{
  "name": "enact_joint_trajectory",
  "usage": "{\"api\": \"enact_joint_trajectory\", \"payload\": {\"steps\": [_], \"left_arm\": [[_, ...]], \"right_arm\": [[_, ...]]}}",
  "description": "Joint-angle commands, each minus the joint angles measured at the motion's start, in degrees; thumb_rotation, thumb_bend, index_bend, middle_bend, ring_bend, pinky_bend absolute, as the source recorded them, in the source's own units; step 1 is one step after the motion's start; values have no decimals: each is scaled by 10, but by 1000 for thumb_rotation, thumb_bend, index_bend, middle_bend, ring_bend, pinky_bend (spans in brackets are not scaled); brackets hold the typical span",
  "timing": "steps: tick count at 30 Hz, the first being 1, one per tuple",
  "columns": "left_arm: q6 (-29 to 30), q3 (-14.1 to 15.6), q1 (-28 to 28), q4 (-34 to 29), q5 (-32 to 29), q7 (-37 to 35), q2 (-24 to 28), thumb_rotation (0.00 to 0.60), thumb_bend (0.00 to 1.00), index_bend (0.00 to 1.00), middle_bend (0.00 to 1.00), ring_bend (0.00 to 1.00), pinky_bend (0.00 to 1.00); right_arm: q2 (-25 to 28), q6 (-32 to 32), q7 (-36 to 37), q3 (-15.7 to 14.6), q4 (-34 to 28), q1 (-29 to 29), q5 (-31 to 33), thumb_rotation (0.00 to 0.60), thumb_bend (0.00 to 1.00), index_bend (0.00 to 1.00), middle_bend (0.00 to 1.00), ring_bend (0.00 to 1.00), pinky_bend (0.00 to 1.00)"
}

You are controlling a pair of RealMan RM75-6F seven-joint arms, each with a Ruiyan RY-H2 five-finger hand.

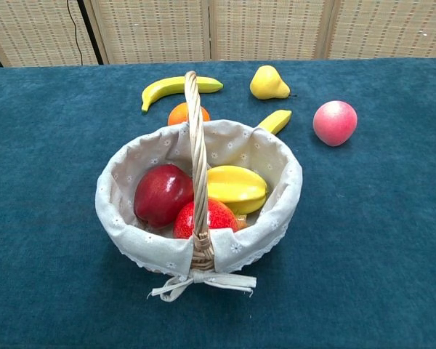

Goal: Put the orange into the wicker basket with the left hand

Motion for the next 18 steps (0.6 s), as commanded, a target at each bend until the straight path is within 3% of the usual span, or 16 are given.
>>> {"api": "enact_joint_trajectory", "payload": {"steps": [1, 5, 10, 15, 18], "left_arm": [[-25, 2, -10, 10, 3, -54, 12, 600, 128, 0, 0, 0, 0], [-80, 3, -33, 33, 10, -191, 30, 600, 128, 0, 0, 0, 0], [-143, 0, -70, 80, 17, -312, 36, 600, 128, 0, 0, 0, 0], [-230, -11, -131, 144, 29, -501, 13, 600, 128, 0, 0, 0, 0], [-257, -15, -160, 198, 41, -570, -13, 600, 128, 0, 0, 0, 0]], "right_arm": [[0, 0, 2, 0, 1, 0, 0, 600, 0, 45, 0, 0, 0], [1, -2, 8, 1, 4, 0, 5, 600, 0, 45, 0, 0, 0], [3, -1, 14, 2, 5, -1, 4, 600, 0, 45, 0, 0, 0], [8, 6, 25, 4, 4, -4, 3, 600, 0, 45, 0, 0, 0], [11, 9, 32, 4, 3, -6, 3, 600, 0, 45, 0, 0, 0]]}}
